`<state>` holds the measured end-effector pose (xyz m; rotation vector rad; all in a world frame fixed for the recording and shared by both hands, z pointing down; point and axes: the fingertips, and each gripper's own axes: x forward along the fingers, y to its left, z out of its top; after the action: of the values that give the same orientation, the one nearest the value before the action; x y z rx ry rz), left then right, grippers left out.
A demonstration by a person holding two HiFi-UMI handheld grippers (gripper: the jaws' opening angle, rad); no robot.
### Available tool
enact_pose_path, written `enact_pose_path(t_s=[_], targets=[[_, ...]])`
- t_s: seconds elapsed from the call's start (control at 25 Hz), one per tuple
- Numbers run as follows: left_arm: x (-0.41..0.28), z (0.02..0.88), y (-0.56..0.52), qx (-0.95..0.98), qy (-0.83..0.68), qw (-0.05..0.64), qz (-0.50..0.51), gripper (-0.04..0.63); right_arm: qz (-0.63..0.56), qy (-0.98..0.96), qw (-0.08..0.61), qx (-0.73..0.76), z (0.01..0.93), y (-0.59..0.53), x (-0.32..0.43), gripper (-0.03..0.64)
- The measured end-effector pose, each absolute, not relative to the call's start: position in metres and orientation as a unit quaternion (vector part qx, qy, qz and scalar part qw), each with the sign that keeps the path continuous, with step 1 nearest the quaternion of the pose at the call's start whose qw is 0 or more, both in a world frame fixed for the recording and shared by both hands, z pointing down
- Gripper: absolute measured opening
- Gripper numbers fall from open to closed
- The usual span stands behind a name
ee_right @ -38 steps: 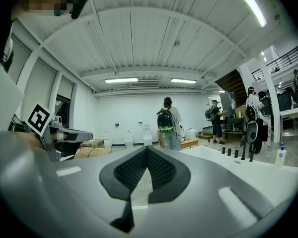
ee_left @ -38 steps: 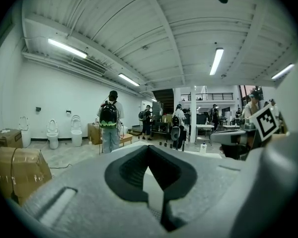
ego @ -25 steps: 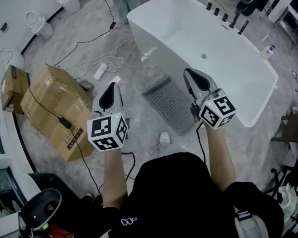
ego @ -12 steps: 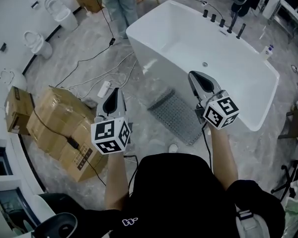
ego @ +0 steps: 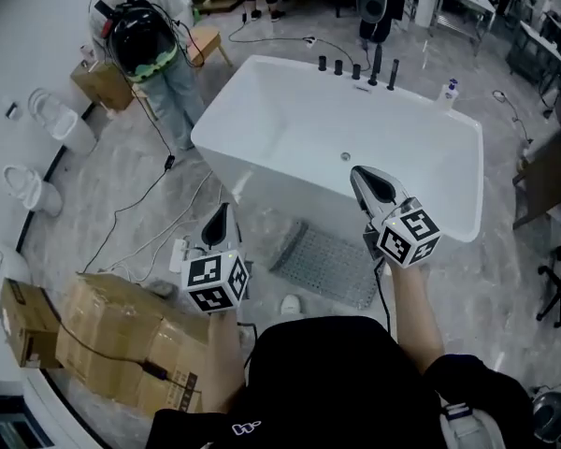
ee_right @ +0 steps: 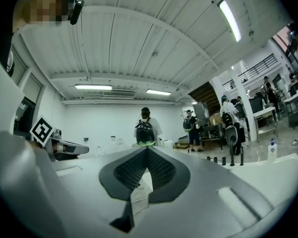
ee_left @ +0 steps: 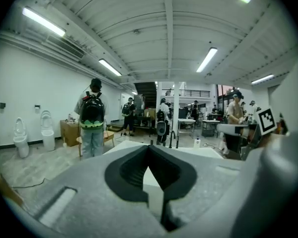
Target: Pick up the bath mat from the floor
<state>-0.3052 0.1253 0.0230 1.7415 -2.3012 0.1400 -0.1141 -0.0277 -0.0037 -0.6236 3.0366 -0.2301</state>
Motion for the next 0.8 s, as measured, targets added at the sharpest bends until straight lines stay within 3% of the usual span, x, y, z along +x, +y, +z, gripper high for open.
enact_pose_path(t_s=[0.16,0.4,0.8], targets=[[-0.326,0.003,0.087,0.648,-0.754,0.097,0.043,-0.002,-0.069,0.961,0.048,-0.263,-0.02,-0.041,-0.116,0.006],[-0.341,0.006,0.04,0.705,-0.702,0.092,0.047,-0.002,-0.056,0.943,0.04,-0.326,-0.01,-0.041,-0.116,0.006],[-0.274,0.028,-0.024,0.794,-0.595,0.106,0.064,-0.002,-0.076,0.859,0.041,-0.504,0.003,-0.048,0.008,0.006]])
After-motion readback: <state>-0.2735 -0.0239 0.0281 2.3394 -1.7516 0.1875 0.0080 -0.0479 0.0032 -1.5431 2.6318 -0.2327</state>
